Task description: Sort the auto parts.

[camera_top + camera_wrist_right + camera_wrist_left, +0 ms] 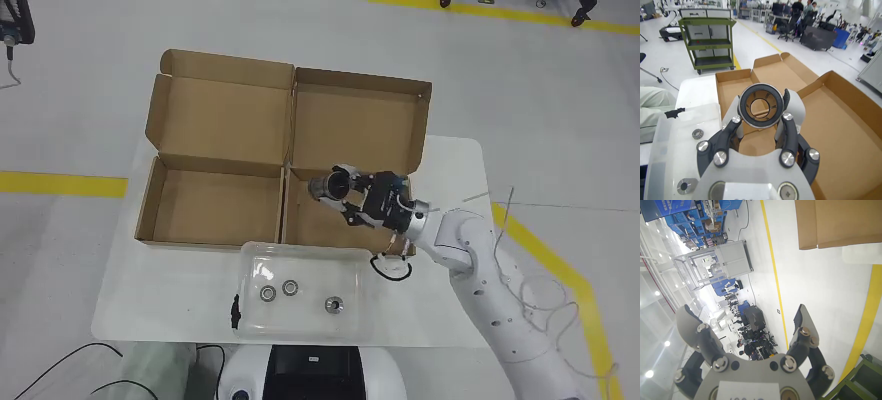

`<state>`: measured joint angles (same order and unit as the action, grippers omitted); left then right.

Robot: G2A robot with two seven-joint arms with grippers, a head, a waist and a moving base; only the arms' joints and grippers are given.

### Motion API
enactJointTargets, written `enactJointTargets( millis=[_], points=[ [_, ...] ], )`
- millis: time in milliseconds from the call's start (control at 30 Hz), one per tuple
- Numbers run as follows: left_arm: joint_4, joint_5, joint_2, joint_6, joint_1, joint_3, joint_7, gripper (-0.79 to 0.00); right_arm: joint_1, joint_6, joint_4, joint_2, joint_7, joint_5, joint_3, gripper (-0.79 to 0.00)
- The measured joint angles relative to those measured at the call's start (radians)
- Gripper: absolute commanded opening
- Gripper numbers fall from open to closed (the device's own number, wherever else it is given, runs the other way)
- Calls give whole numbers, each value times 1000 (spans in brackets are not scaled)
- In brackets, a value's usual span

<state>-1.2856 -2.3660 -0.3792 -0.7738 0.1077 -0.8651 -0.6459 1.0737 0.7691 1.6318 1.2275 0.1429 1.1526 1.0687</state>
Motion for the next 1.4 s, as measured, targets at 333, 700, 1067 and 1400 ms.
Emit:
enactJointTargets(
  millis=[333,700,1067,1400],
  points=[
    [0,0,0,0,0,0,0,0,-117,-104,-51,22,357,-112,-103,-785],
    [0,0,0,0,0,0,0,0,-225,-91,-238,51,460,-193,-202,-785],
    [0,0,0,0,0,0,0,0,-304,-50,-424,88,376,-196,-289,-785],
    [0,0,0,0,0,0,0,0,-351,-54,-531,122,319,-149,-360,-785]
  ],
)
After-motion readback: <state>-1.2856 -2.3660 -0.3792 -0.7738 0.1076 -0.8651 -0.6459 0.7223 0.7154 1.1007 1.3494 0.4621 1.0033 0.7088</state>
